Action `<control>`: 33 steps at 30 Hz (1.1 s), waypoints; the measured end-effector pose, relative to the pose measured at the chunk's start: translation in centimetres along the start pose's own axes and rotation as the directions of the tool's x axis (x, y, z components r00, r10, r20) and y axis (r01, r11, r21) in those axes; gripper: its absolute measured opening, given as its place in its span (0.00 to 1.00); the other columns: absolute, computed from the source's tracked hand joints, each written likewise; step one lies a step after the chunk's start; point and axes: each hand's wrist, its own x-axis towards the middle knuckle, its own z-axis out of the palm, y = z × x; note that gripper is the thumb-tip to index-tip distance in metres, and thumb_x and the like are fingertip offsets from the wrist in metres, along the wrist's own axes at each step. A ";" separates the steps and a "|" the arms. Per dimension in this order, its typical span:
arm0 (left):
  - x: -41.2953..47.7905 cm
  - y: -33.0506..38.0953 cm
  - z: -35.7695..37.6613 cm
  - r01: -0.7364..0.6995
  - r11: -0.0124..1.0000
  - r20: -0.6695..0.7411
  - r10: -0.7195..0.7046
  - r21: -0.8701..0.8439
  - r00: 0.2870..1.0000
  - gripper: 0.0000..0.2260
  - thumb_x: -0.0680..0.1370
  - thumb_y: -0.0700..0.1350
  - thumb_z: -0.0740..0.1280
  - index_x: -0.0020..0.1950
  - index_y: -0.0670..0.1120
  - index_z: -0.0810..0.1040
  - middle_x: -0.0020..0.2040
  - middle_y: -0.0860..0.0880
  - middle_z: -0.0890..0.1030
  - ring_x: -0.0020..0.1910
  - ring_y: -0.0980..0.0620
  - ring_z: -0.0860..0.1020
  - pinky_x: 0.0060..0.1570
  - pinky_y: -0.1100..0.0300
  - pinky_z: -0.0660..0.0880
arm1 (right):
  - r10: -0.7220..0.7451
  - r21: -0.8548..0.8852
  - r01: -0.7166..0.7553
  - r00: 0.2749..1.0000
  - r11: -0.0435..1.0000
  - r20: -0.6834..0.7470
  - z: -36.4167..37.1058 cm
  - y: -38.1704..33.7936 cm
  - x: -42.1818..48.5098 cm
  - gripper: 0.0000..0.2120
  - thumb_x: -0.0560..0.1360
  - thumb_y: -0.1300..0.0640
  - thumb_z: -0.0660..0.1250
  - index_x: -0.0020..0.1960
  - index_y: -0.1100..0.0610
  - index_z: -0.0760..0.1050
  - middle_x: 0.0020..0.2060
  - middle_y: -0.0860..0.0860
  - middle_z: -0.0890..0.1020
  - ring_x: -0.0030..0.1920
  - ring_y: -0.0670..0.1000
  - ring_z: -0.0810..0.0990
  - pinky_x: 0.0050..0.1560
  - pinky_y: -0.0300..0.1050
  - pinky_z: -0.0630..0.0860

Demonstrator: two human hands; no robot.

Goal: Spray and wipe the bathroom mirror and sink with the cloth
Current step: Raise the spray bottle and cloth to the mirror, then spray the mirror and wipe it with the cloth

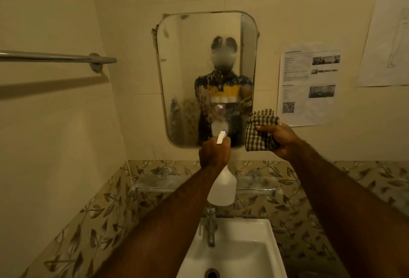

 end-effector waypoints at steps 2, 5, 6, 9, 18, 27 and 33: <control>-0.6 -0.3 0.9 0.040 0.999 0.001 -0.040 0.005 0.999 0.16 0.78 0.58 0.63 0.50 0.47 0.81 0.40 0.50 0.79 0.40 0.49 0.78 0.39 0.56 0.74 | 0.004 -0.002 -0.004 1.000 1.000 -0.025 -0.6 0.5 -0.1 0.15 0.73 0.68 0.72 0.58 0.59 0.78 0.54 0.58 0.86 0.51 0.58 0.87 0.43 0.54 0.84; -0.9 -0.2 1.4 0.064 0.986 -0.005 -0.066 -0.154 0.998 0.11 0.78 0.55 0.65 0.44 0.48 0.79 0.35 0.54 0.77 0.37 0.52 0.78 0.33 0.61 0.71 | 0.017 0.022 -0.016 0.998 1.000 -0.059 -1.2 1.1 0.0 0.15 0.74 0.68 0.71 0.60 0.60 0.78 0.52 0.58 0.86 0.48 0.58 0.87 0.39 0.53 0.84; -0.9 0.0 1.3 0.068 0.972 -0.003 -0.070 -0.225 0.998 0.09 0.78 0.53 0.65 0.42 0.50 0.77 0.34 0.54 0.76 0.37 0.52 0.77 0.33 0.61 0.71 | 0.027 0.033 -0.025 0.998 0.999 -0.064 -1.1 1.3 0.0 0.16 0.74 0.68 0.70 0.61 0.60 0.77 0.53 0.58 0.86 0.49 0.59 0.87 0.40 0.53 0.84; -0.3 0.5 0.4 0.115 0.886 0.028 -0.114 -0.450 0.993 0.06 0.78 0.48 0.65 0.42 0.51 0.76 0.37 0.48 0.78 0.34 0.50 0.78 0.33 0.55 0.79 | 0.054 0.097 -0.048 0.996 0.994 -0.068 -0.3 1.7 0.4 0.15 0.76 0.68 0.67 0.61 0.59 0.76 0.55 0.59 0.84 0.54 0.60 0.84 0.40 0.52 0.83; 6.6 3.4 -9.1 0.000 0.880 -0.090 -0.048 -0.475 0.995 0.12 0.75 0.51 0.64 0.51 0.44 0.78 0.37 0.42 0.81 0.20 0.51 0.74 0.19 0.62 0.71 | -0.084 0.246 0.077 0.996 0.966 0.019 11.1 0.1 2.9 0.17 0.77 0.67 0.68 0.65 0.58 0.77 0.59 0.58 0.84 0.58 0.60 0.83 0.56 0.58 0.81; 17.8 7.7 -21.8 -0.218 0.935 -0.285 0.136 -0.279 0.949 0.13 0.72 0.54 0.62 0.41 0.48 0.81 0.33 0.47 0.82 0.22 0.50 0.79 0.21 0.61 0.74 | -0.792 -0.320 0.725 0.577 0.610 -0.202 26.5 -10.4 5.5 0.13 0.78 0.59 0.69 0.61 0.53 0.82 0.50 0.49 0.85 0.51 0.50 0.84 0.52 0.53 0.84; 21.7 8.0 -25.4 -0.274 0.914 -0.296 0.184 -0.299 0.937 0.11 0.71 0.52 0.62 0.40 0.47 0.79 0.32 0.47 0.79 0.23 0.50 0.77 0.19 0.64 0.71 | -0.942 -0.737 0.587 0.228 0.336 -0.248 32.4 -15.4 9.3 0.22 0.77 0.59 0.68 0.68 0.43 0.76 0.54 0.50 0.78 0.50 0.50 0.77 0.42 0.43 0.74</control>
